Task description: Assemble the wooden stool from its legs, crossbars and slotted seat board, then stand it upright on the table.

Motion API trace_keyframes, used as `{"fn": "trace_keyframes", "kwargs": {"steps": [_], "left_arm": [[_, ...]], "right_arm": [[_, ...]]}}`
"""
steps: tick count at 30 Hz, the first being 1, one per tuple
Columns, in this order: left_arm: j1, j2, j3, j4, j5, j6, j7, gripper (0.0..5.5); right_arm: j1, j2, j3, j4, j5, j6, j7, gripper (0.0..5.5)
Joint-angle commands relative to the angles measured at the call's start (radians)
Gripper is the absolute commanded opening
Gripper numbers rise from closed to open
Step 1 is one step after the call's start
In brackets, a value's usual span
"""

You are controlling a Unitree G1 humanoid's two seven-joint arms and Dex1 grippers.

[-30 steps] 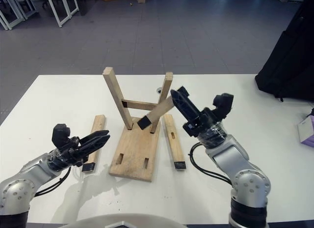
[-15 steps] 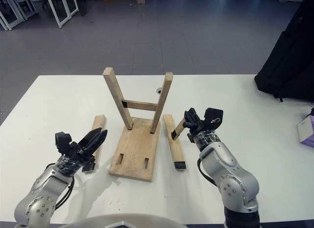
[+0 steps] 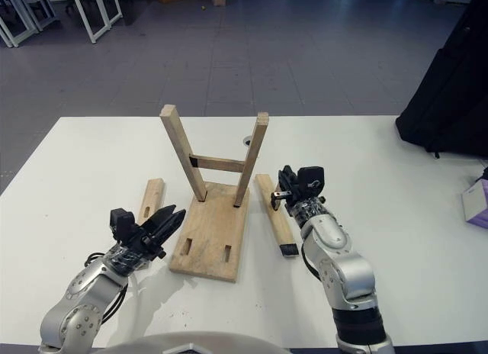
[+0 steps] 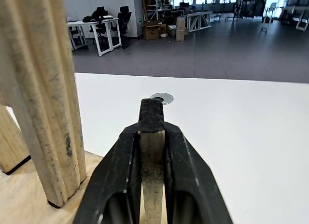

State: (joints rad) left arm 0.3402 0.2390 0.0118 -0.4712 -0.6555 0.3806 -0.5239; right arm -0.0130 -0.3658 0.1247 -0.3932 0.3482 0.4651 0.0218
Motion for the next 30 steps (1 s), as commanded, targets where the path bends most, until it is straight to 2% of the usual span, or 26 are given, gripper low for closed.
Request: {"fn": "trace_keyframes", "kwargs": {"steps": [1, 12, 13, 23, 30], "left_arm": [[-0.004, -0.012, -0.023, 0.019, 0.029, -0.008, 0.016, 2.04], [-0.036, -0.017, -0.011, 0.055, 0.042, 0.004, 0.027, 2.04], [-0.04, -0.014, -0.013, 0.057, 0.042, 0.005, 0.024, 2.04], [-0.066, -0.022, -0.015, 0.087, 0.027, 0.009, 0.023, 2.04], [-0.048, -0.017, -0.018, 0.082, 0.047, -0.002, 0.017, 2.04]], "right_arm": [[0.059, -0.018, 0.033, 0.04, -0.082, 0.049, 0.02, 0.41], [0.048, 0.033, -0.053, 0.096, -0.099, 0.039, 0.058, 0.41], [0.047, 0.039, -0.061, 0.094, -0.093, 0.039, 0.064, 0.79], [-0.051, 0.057, -0.118, 0.056, -0.09, 0.046, 0.099, 2.5], [-0.157, 0.056, -0.17, -0.014, -0.065, 0.139, 0.086, 2.5]]}}
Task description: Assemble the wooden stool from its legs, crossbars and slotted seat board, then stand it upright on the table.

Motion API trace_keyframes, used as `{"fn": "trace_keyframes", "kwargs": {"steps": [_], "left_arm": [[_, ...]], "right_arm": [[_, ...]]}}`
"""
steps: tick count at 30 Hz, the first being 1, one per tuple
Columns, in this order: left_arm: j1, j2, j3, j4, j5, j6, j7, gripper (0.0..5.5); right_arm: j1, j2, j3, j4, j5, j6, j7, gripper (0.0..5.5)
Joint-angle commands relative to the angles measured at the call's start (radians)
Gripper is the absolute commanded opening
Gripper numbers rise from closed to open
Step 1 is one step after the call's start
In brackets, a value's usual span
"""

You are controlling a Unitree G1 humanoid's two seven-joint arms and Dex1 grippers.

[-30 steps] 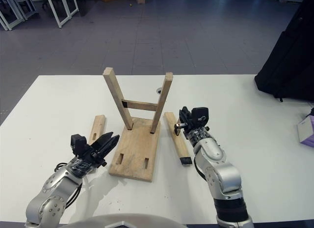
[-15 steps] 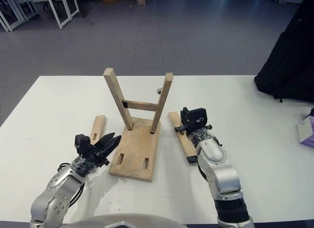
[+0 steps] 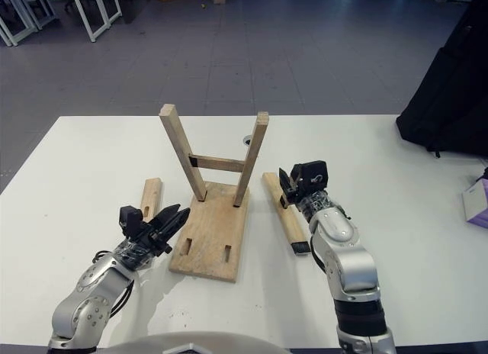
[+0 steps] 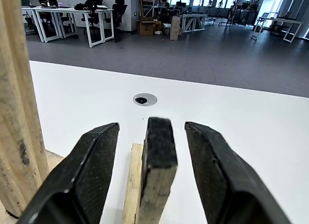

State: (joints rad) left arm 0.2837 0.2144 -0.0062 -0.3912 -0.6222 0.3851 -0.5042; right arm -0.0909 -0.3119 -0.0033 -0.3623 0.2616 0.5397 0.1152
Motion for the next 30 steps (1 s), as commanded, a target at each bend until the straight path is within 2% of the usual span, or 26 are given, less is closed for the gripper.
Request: {"fn": "trace_keyframes", "kwargs": {"steps": [1, 5, 8, 11, 14, 25, 30], "left_arm": [[0.01, 0.01, 0.002, 0.002, 0.015, -0.007, -0.004, 2.04], [0.008, 0.022, -0.001, 0.003, 0.022, -0.004, -0.016, 2.04], [0.002, 0.024, -0.019, 0.014, 0.035, -0.007, -0.031, 2.04], [-0.023, 0.03, -0.031, 0.038, 0.047, -0.005, -0.046, 2.04], [-0.029, 0.04, -0.033, 0.048, 0.055, -0.003, -0.058, 2.04], [0.003, 0.048, -0.045, 0.04, 0.096, -0.011, -0.067, 2.04], [-0.005, 0.055, -0.065, 0.048, 0.113, -0.005, -0.077, 2.04]], "right_arm": [[-0.112, -0.001, -0.059, -0.058, 0.03, 0.087, -0.012, 2.5], [-0.346, -0.007, -0.139, -0.091, 0.076, 0.183, -0.043, 2.5], [-0.473, -0.011, -0.145, -0.006, 0.051, 0.177, -0.05, 2.5], [-0.413, 0.018, -0.093, 0.091, -0.018, 0.138, -0.07, 2.5], [-0.318, 0.056, -0.028, 0.079, -0.073, 0.09, -0.087, 2.5], [-0.382, 0.078, -0.046, 0.006, -0.083, 0.124, -0.083, 2.5], [-0.131, 0.084, 0.053, 0.249, -0.16, 0.04, -0.054, 2.5]]}}
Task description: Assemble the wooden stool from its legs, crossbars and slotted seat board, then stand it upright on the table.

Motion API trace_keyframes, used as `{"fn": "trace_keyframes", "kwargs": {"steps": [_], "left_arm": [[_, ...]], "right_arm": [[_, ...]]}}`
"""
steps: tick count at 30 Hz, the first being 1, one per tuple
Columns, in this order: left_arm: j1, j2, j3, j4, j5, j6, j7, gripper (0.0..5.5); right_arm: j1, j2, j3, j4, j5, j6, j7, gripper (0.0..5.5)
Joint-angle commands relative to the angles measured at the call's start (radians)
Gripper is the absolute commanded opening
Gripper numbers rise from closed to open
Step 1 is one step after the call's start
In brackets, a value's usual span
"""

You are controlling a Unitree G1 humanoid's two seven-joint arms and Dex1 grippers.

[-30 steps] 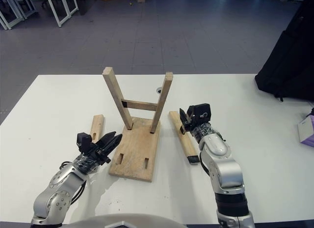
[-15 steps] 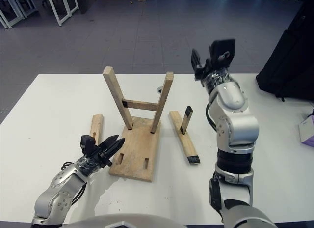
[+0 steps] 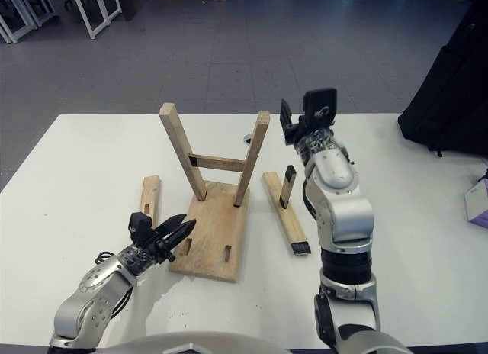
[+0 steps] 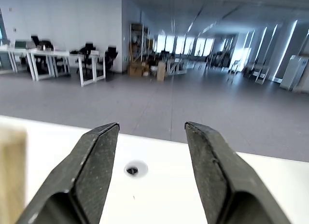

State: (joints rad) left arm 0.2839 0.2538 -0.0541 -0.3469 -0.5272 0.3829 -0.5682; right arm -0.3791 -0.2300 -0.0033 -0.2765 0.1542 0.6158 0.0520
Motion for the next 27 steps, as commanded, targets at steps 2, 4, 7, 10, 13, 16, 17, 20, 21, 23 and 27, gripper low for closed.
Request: {"fn": "trace_keyframes", "kwargs": {"steps": [2, 4, 7, 10, 13, 16, 17, 20, 21, 23, 27], "left_arm": [[-0.005, 0.025, -0.014, 0.007, 0.021, -0.004, -0.019, 2.04], [-0.006, 0.028, -0.01, 0.009, 0.02, -0.006, -0.019, 2.04], [-0.016, 0.029, -0.009, 0.007, 0.019, -0.002, -0.019, 2.04], [-0.008, 0.033, -0.012, 0.001, 0.01, -0.006, -0.033, 2.04], [0.018, 0.039, -0.021, -0.038, -0.015, -0.014, -0.069, 2.04], [0.033, 0.037, 0.004, -0.05, -0.021, -0.027, -0.063, 2.04], [0.037, 0.036, 0.011, -0.053, -0.025, -0.027, -0.06, 2.04], [0.04, 0.035, 0.025, -0.069, -0.037, -0.022, -0.054, 2.04], [0.045, 0.032, 0.032, -0.084, -0.043, -0.02, -0.047, 2.04], [0.05, 0.028, 0.048, -0.113, -0.061, -0.009, -0.029, 2.04], [0.054, 0.027, 0.045, -0.136, -0.073, 0.014, -0.005, 2.04]], "right_arm": [[0.189, 0.017, 0.03, 0.208, -0.053, -0.069, 0.003, 2.5], [0.162, 0.03, 0.006, 0.202, -0.038, -0.084, 0.0, 2.5], [0.076, 0.062, -0.071, 0.126, 0.034, -0.061, -0.007, 2.5], [-0.037, 0.102, -0.198, 0.043, 0.144, 0.027, -0.066, 2.5], [-0.172, 0.083, -0.304, -0.06, 0.25, 0.12, -0.11, 2.5], [-0.062, 0.002, -0.311, -0.13, 0.219, 0.196, -0.103, 2.5], [0.028, -0.009, -0.295, -0.146, 0.205, 0.204, -0.085, 2.5], [0.295, 0.049, -0.282, -0.258, 0.249, 0.252, -0.062, 2.5], [0.371, 0.073, -0.275, -0.313, 0.279, 0.27, -0.052, 2.5], [0.544, 0.091, -0.234, -0.403, 0.316, 0.29, -0.01, 2.5], [0.609, 0.017, -0.13, -0.39, 0.275, 0.35, 0.016, 3.31]]}}
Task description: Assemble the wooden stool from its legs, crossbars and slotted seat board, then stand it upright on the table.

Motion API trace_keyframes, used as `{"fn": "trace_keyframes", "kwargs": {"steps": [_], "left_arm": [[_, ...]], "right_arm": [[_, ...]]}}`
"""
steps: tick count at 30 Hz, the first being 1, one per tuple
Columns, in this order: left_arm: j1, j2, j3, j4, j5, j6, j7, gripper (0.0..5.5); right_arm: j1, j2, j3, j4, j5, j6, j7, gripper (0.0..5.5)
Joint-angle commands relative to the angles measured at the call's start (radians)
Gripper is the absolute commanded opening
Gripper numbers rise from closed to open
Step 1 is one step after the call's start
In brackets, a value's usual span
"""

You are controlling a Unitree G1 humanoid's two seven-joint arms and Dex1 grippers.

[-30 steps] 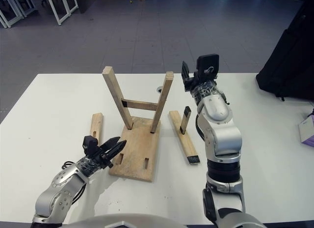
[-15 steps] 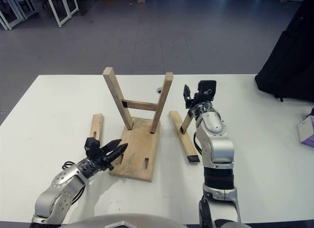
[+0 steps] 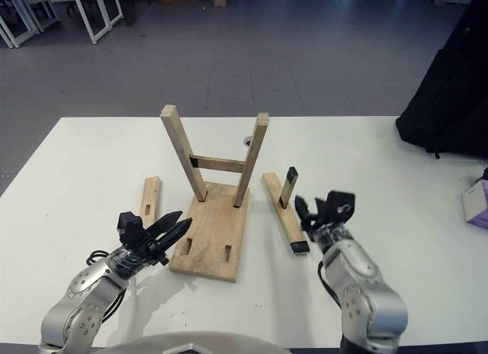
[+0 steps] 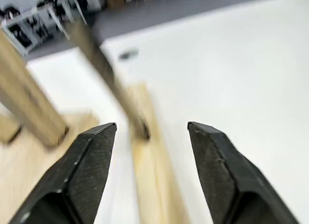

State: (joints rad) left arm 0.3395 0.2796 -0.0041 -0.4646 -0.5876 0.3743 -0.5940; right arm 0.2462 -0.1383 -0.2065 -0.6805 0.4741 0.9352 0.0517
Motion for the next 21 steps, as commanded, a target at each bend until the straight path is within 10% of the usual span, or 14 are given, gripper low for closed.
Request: {"fn": "trace_keyframes", "kwargs": {"steps": [1, 9, 13, 21], "left_arm": [[-0.003, 0.0, -0.009, -0.02, -0.012, 0.027, 0.024, 2.04], [-0.008, -0.009, -0.051, -0.022, -0.022, 0.036, 0.025, 2.04], [-0.024, 0.002, -0.041, -0.01, -0.014, 0.02, 0.022, 2.04], [-0.037, 0.001, -0.011, 0.022, -0.057, -0.019, -0.043, 2.04]], "right_arm": [[-0.033, -0.102, 0.097, 0.036, -0.061, 0.033, 0.029, 3.31], [-0.194, -0.186, 0.183, 0.244, -0.114, 0.106, 0.089, 3.31], [-0.187, -0.222, 0.245, 0.275, -0.138, 0.123, 0.129, 2.44], [-0.214, -0.073, 0.078, 0.286, -0.026, 0.122, 0.122, 2.02]]}}
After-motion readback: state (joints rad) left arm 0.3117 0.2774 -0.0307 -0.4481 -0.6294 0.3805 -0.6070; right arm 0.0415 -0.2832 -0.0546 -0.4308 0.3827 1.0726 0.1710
